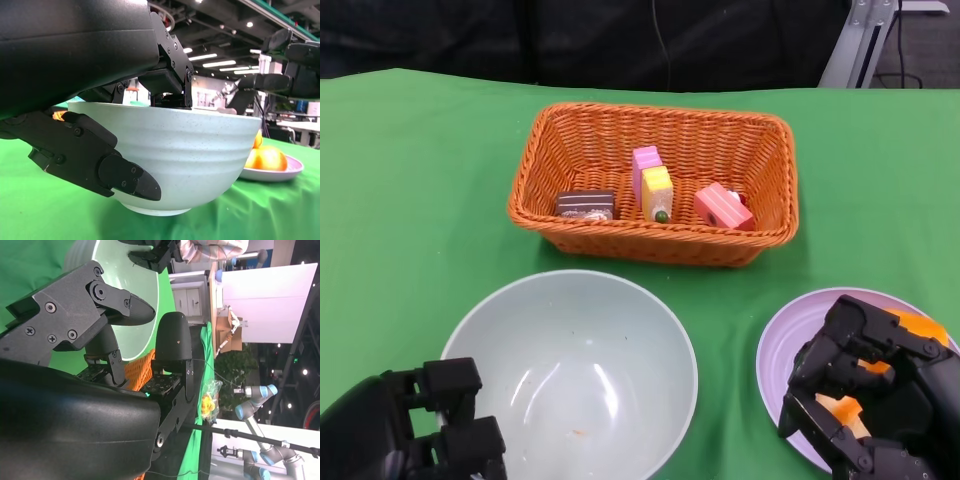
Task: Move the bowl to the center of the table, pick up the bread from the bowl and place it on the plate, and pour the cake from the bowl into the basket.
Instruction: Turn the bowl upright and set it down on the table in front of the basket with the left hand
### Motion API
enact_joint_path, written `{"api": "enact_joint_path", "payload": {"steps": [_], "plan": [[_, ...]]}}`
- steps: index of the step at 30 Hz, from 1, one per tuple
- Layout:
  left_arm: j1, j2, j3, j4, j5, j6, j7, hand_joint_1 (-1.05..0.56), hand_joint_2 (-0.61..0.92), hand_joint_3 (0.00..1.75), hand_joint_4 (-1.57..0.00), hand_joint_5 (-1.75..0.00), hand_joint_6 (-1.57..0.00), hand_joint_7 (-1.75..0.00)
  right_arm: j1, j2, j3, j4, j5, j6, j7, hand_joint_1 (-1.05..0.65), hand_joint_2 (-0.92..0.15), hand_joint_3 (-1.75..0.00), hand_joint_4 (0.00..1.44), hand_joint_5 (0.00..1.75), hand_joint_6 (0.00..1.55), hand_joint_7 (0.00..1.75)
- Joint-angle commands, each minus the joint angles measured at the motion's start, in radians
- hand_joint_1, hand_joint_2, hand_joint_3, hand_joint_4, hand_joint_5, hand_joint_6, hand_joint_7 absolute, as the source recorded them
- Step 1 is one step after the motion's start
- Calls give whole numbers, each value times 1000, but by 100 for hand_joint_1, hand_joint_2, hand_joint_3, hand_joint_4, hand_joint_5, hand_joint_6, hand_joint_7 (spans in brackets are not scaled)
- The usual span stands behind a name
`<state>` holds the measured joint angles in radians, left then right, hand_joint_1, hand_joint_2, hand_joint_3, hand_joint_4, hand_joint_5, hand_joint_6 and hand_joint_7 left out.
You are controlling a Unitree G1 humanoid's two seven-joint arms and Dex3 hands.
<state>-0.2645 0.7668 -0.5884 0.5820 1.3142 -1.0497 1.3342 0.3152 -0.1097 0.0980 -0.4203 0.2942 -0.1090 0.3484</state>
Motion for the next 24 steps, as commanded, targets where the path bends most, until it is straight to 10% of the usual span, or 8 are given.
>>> {"api": "enact_joint_path", "payload": {"steps": [1,24], "plan": [[-30,-2,-33,40,-5,4,12,-19,92,16,-66,-169,-65,-142,4,-2,-1,-18,-5,-2,-7,-17,-50,-94,71,158,61,138],[-112,-113,-127,165,-80,41,-47,-21,92,17,-70,-156,-76,-110,7,0,3,-22,-18,-11,-9,-18,-54,-86,72,157,62,137]]}}
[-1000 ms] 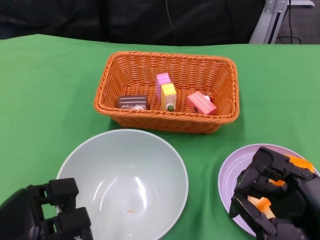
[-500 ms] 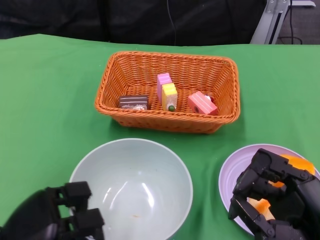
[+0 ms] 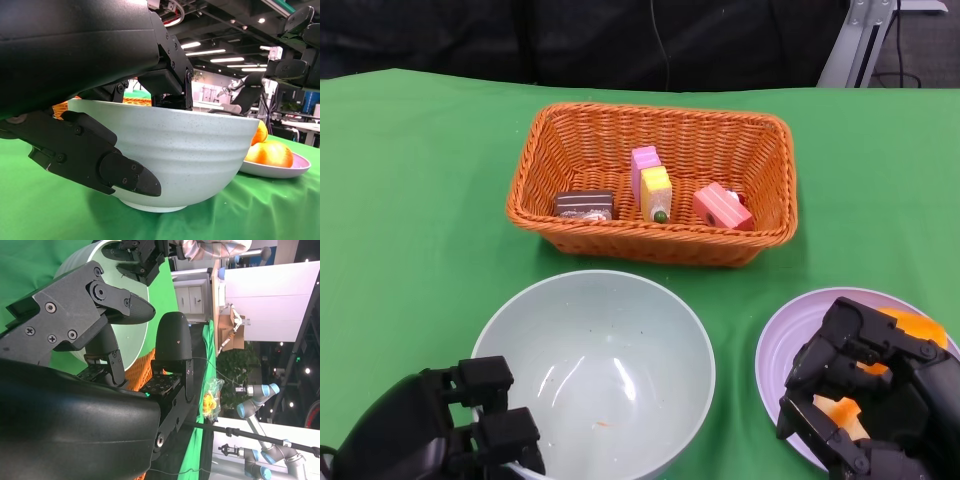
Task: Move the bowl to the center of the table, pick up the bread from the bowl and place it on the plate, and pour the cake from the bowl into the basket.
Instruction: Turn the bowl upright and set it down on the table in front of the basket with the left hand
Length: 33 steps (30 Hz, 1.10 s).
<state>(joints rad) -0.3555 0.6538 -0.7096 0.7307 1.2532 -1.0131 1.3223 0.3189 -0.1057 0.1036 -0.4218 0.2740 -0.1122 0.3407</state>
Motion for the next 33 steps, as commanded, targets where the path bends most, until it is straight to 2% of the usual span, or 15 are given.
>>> {"api": "enact_joint_path", "payload": {"steps": [1,4,7,13,14,15,17,19,22,24,26,29,32,33], "plan": [[-23,-1,-7,18,-23,5,-44,-21,92,15,-70,-156,-76,-108,3,-4,-2,-20,1,-8,-2,-18,-54,-87,72,157,62,137],[-22,-1,-6,16,-30,5,-53,-21,92,13,-70,-156,-77,-106,3,-4,-3,-21,1,-8,-2,-18,-53,-88,72,157,62,137],[-46,-37,-24,52,-20,28,-72,-22,92,11,-70,-158,-80,-104,8,-1,1,-25,3,-3,-3,-18,-53,-89,72,157,63,137],[-71,-66,-48,93,-24,51,-85,-21,92,11,-69,-160,-81,-102,11,1,4,-30,1,1,-10,-19,-52,-89,73,156,63,137],[-79,-83,-51,115,-30,65,-104,-21,92,14,-65,-168,-71,-124,12,0,5,-33,-2,2,-12,-19,-52,-89,73,156,63,137],[-86,-95,-53,131,-35,73,-117,-22,92,15,-63,-171,-65,-135,12,0,6,-35,-4,3,-13,-19,-52,-89,72,156,63,137],[-96,-106,-58,152,-46,83,-139,-22,92,17,-62,-174,-60,-144,13,3,7,-34,-2,1,-15,-19,-52,-89,72,157,63,137],[-99,-112,-58,165,-59,94,-163,-23,92,14,-63,-171,-65,-132,13,3,7,-34,-1,1,-16,-18,-52,-89,73,157,63,137],[-99,-107,-56,159,-73,106,-200,-24,92,7,-69,-156,-80,-97,13,1,7,-35,-1,2,-15,-18,-51,-90,73,157,63,137],[-93,-98,-54,143,-80,122,-223,-26,92,4,-73,-135,-93,-61,13,1,7,-34,1,2,-13,-17,-51,-90,73,157,63,137],[-88,-92,-51,129,-90,130,-241,-26,92,3,-75,-119,-98,-42,12,2,7,-33,3,2,-12,-17,-51,-91,73,157,63,136],[-75,-78,-42,90,-102,149,-268,-28,92,1,-82,-83,-101,-18,8,1,5,-26,1,-5,-8,-17,-51,-92,73,157,63,136],[-52,-58,-29,39,-112,152,-278,-46,92,1,-81,-50,-93,-3,9,-1,6,-28,-5,-3,-11,-17,-50,-93,73,157,63,138],[-42,-51,-20,23,-123,147,-289,-60,92,5,-78,-37,-86,-1,9,0,7,-27,-3,-3,-10,-17,-50,-94,73,157,63,138]]}}
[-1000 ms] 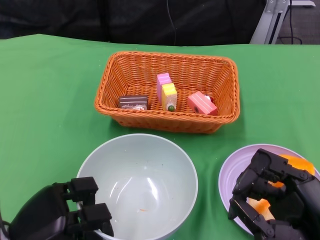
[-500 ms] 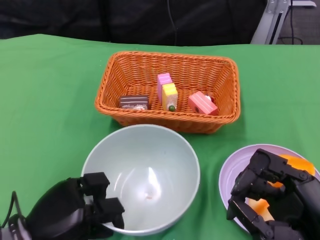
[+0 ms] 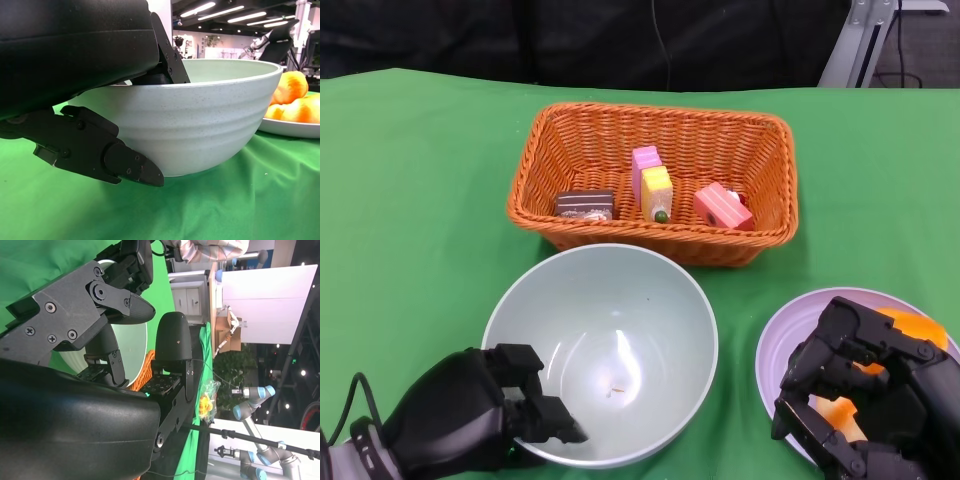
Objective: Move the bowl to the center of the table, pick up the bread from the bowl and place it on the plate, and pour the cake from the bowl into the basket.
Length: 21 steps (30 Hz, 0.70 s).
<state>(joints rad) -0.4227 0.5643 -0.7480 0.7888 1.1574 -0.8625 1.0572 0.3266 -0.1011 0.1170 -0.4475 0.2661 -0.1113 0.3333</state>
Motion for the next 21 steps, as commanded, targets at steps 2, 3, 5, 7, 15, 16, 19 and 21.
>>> {"api": "enact_joint_path", "payload": {"steps": [2,3,5,7,15,16,19,21], "plan": [[40,48,31,-59,-49,-14,-43,-71,92,8,-76,-25,-80,0,1,-3,-7,3,7,-8,1,-17,-50,-93,72,157,63,138],[50,53,40,-72,-60,-19,-48,-76,92,10,-73,-20,-76,0,0,-2,-7,6,8,-9,1,-17,-50,-93,72,157,63,138],[64,61,55,-91,-77,-25,-60,-86,92,15,-67,-14,-67,0,-2,-1,-7,9,10,-8,0,-18,-50,-93,72,157,63,138],[77,69,71,-93,-117,-60,-97,-99,92,26,-44,-4,-43,0,-3,-2,-6,8,9,-5,1,-17,-50,-94,72,157,63,138],[109,84,135,-60,-435,-248,-466,-105,92,43,0,0,-1,0,-5,-4,-4,9,4,-4,-1,-17,-50,-93,73,157,63,138],[116,85,134,-53,-536,-277,-560,-105,92,45,0,0,-1,0,-5,-5,-5,10,5,-5,1,-17,-50,-93,73,157,63,138],[166,77,128,-101,-849,-271,-806,-105,92,43,0,0,-2,-1,-6,-7,-9,15,11,-9,8,-17,-50,-93,73,157,62,138],[220,67,122,-192,-1080,-220,-942,-103,92,35,-5,-2,-10,-3,-3,-8,-11,14,13,-10,10,-16,-51,-92,73,157,62,139]]}}
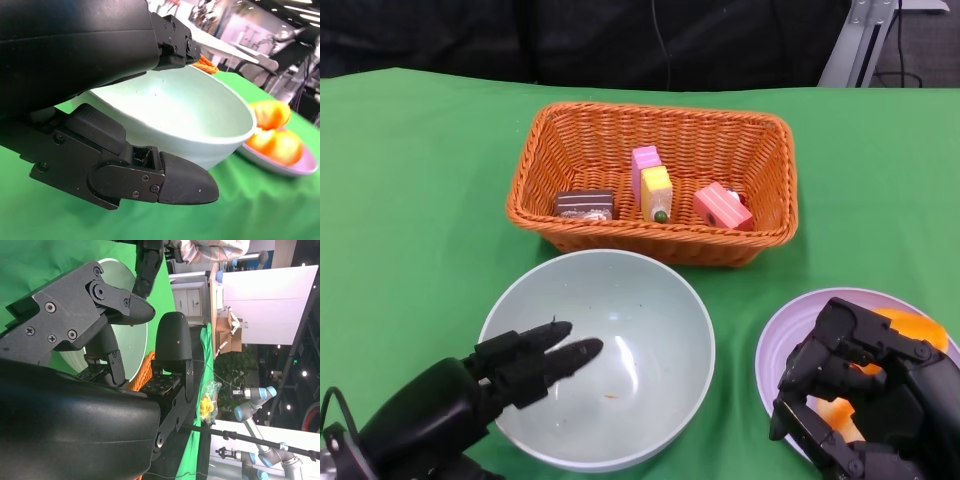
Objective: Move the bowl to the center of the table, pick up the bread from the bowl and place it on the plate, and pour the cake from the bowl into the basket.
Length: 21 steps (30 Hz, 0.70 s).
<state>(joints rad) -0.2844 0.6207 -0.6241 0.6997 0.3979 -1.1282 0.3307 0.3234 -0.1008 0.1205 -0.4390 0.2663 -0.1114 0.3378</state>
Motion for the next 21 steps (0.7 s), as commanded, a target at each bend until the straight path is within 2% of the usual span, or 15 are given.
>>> {"api": "enact_joint_path", "payload": {"steps": [1,2,3,4,6,7,8,9,10,11,13,14,16,19,21], "plan": [[103,5,-1,-142,-406,67,-269,-94,92,26,-15,-6,-20,-5,1,-8,-15,5,14,-10,6,-16,-51,-90,73,158,62,139],[125,0,1,-186,-491,92,-318,-89,92,22,-20,-7,-25,-5,2,-8,-15,4,16,-9,7,-16,-52,-89,73,158,62,139],[145,-6,6,-232,-565,122,-362,-75,92,17,-32,-10,-35,-6,3,-7,-14,2,21,-4,7,-16,-52,-89,73,158,62,139],[164,-11,12,-278,-634,159,-407,-57,92,11,-51,-15,-52,-8,3,-7,-14,-1,27,1,9,-16,-52,-89,73,158,62,139],[197,-27,26,-374,-766,237,-491,-37,92,10,-72,-22,-73,-12,2,-8,-13,-5,43,16,13,-15,-53,-89,72,158,62,139],[210,-35,38,-409,-809,270,-526,-27,92,13,-86,-30,-89,-18,2,-9,-13,-7,47,21,14,-16,-52,-90,72,158,62,139],[221,-45,54,-447,-832,307,-546,-24,92,14,-91,-32,-94,-19,-2,-12,-12,-5,45,20,18,-16,-51,-90,71,158,62,139],[231,-57,75,-483,-845,346,-561,-20,92,18,-92,-50,-101,-26,-8,-17,-13,-3,44,18,25,-17,-51,-91,71,158,62,138],[242,-70,100,-512,-850,382,-580,-17,92,21,-85,-81,-102,-44,-13,-21,-14,-1,44,16,31,-19,-51,-91,71,158,62,139],[253,-84,125,-535,-851,413,-599,-16,92,21,-82,-94,-100,-54,-16,-23,-15,0,45,15,34,-20,-51,-91,71,157,61,139],[269,-114,174,-581,-869,478,-637,-15,92,22,-79,-104,-99,-62,-29,-25,-13,1,51,24,41,-20,-51,-92,70,157,61,139],[273,-132,197,-604,-880,509,-651,-11,91,30,-75,-127,-89,-86,-40,-25,-9,0,54,32,44,-19,-50,-91,71,157,62,139],[280,-171,245,-633,-881,553,-669,-10,90,37,-73,-147,-79,-112,-61,-23,-1,10,66,31,59,-17,-48,-94,73,156,63,138],[298,-211,302,-674,-873,617,-695,-10,91,40,-72,-154,-75,-124,-79,-28,7,7,85,42,80,-16,-45,-100,73,156,63,136],[312,-232,331,-706,-875,659,-715,-10,90,42,-72,-155,-73,-128,-89,-32,19,-8,102,64,92,-15,-47,-97,72,155,62,134]]}}
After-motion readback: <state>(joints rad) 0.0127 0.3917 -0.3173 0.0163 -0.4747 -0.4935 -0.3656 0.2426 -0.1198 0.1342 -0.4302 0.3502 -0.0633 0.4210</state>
